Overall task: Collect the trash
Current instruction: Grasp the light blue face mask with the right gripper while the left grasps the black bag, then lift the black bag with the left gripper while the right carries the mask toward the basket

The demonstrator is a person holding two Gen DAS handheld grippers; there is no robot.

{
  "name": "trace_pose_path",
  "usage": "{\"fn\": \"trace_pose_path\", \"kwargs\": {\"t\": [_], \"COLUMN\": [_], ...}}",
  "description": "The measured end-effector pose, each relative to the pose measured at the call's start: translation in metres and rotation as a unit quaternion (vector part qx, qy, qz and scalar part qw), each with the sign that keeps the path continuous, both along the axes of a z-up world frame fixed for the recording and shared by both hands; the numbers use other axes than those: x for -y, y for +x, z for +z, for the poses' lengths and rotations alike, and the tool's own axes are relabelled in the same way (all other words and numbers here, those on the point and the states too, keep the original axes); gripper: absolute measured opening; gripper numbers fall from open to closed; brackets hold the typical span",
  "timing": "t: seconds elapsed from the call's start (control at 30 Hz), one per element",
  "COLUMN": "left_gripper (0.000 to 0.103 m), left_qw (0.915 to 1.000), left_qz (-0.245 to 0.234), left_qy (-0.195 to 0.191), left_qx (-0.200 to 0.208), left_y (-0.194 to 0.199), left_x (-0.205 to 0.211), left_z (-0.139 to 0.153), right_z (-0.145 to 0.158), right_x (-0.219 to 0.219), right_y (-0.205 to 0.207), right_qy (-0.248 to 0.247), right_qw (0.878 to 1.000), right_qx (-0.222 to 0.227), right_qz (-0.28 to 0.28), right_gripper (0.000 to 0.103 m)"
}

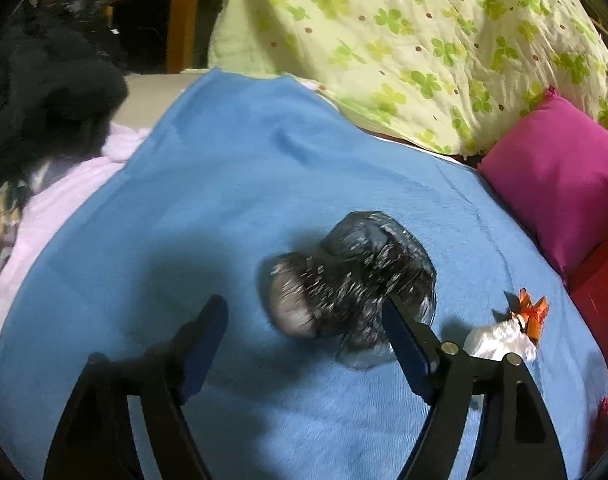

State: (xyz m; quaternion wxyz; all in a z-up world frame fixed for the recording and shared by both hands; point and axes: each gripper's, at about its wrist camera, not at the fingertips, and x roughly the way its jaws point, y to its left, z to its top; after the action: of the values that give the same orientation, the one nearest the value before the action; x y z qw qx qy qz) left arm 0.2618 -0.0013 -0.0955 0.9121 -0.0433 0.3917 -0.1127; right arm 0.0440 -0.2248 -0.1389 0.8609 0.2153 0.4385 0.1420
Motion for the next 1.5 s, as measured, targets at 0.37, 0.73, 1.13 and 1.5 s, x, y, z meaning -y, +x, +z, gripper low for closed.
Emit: {"fn": "trace_pose_path", "kwargs": {"t": [0.37, 0.73, 1.13, 1.5], "left_gripper": [0.076, 0.027, 0.023, 0.023], "left_qw": [0.9966, 0.9969, 0.9986, 0.9967], "left_qz": [-0.015, -0.030, -0.045, -0.029], "left_qy": [-0.045, -0.050, -0.016, -0.012], "left_qx": [-0.067, -0.053, 0.022, 0.074], "left_y": [0.032, 0.011, -0.076, -0.222], "left_x": [0.016, 0.011, 0.005, 0.003], "left_z": [-0.033, -0.019, 0.041, 0.060], "right_z": [0.000, 0.020, 0.053, 0.089], "right_x": [0.003, 0.012, 0.026, 0.045], "right_y": [0.002, -0.023, -0.058, -0.096], "right_qy": [0.003, -0.007, -0.001, 0.001], "right_qw": [1.000, 1.000, 0.998, 0.994], "right_qx": [-0.005, 0.014, 0.047, 0.090], "right_qz": [-0.005, -0.020, -0.045, -0.067], "right_gripper": [0.027, 0.027, 0.027, 0.027]}}
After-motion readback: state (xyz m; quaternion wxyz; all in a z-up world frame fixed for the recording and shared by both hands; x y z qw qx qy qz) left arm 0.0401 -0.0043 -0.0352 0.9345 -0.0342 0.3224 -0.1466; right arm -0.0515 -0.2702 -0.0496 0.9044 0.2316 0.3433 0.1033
